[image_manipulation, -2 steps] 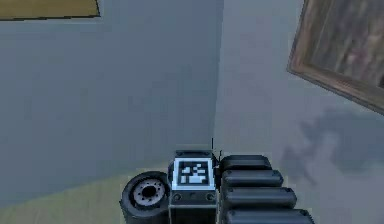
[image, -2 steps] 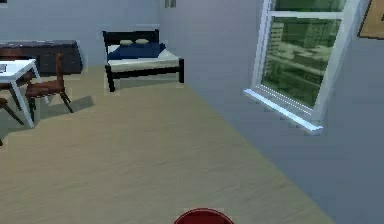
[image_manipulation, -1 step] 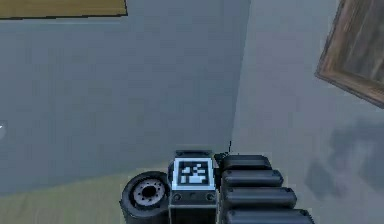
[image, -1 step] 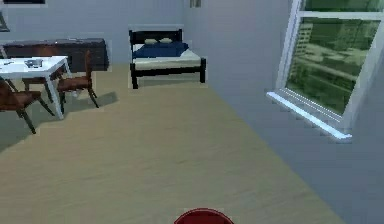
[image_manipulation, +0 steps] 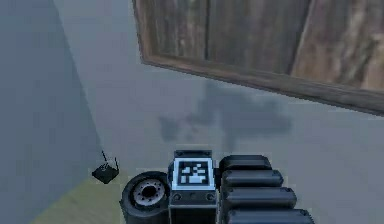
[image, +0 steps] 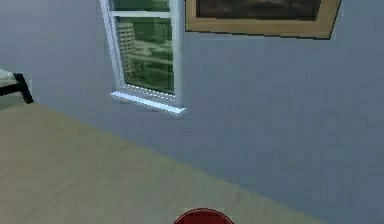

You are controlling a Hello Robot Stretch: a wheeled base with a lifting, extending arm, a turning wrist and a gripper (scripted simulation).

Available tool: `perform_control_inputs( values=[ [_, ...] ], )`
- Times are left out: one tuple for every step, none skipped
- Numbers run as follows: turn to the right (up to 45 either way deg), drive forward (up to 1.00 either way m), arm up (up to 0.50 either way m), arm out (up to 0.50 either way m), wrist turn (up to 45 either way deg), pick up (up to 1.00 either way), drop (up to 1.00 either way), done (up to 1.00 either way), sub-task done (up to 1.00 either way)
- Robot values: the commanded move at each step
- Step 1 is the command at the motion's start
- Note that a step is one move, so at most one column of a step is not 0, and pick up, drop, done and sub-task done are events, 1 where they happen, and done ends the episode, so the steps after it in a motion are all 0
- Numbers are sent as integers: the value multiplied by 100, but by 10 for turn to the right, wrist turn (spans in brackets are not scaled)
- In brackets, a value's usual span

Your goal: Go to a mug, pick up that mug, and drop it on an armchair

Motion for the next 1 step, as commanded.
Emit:
perform_control_inputs(
  values=[
    [450, 0, 0, 0, 0, 0, 0, 0, 0]
  ],
)
